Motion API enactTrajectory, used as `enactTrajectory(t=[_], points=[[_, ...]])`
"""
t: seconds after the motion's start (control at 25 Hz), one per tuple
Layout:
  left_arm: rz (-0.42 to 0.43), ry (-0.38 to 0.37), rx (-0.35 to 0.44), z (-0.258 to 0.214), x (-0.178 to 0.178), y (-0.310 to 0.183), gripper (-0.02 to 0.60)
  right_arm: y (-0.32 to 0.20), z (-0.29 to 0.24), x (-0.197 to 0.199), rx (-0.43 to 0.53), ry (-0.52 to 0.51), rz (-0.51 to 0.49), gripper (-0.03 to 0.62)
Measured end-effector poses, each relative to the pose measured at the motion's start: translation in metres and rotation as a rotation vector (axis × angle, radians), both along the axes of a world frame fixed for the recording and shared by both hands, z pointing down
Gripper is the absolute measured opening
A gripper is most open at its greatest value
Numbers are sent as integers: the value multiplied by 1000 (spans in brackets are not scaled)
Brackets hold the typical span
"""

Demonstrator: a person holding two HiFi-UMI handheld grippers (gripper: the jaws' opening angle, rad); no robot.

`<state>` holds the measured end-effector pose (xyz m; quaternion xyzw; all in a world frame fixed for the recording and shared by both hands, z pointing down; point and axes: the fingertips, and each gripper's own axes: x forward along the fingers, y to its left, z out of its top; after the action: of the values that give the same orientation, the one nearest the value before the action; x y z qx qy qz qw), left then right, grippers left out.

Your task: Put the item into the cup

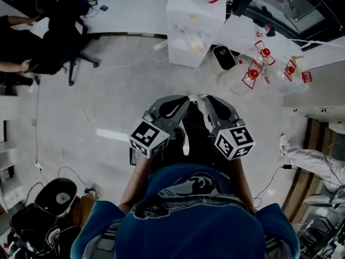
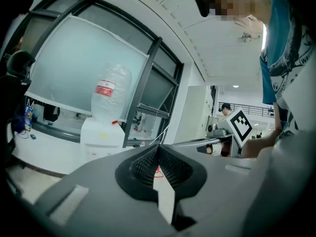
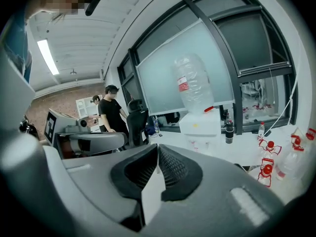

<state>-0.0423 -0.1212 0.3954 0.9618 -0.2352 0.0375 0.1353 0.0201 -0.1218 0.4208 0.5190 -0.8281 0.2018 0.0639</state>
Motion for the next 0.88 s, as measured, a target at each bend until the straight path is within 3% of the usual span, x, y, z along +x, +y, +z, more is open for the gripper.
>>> enactTrajectory(t=[0.52,0.88], points=[[-50,-50,-24,15,5,-87,2,-116,40,28,-56,-10,-16,12],[-6,-132,-20,34,53,-152,5,-223,143,77,-188,59,-7,12]])
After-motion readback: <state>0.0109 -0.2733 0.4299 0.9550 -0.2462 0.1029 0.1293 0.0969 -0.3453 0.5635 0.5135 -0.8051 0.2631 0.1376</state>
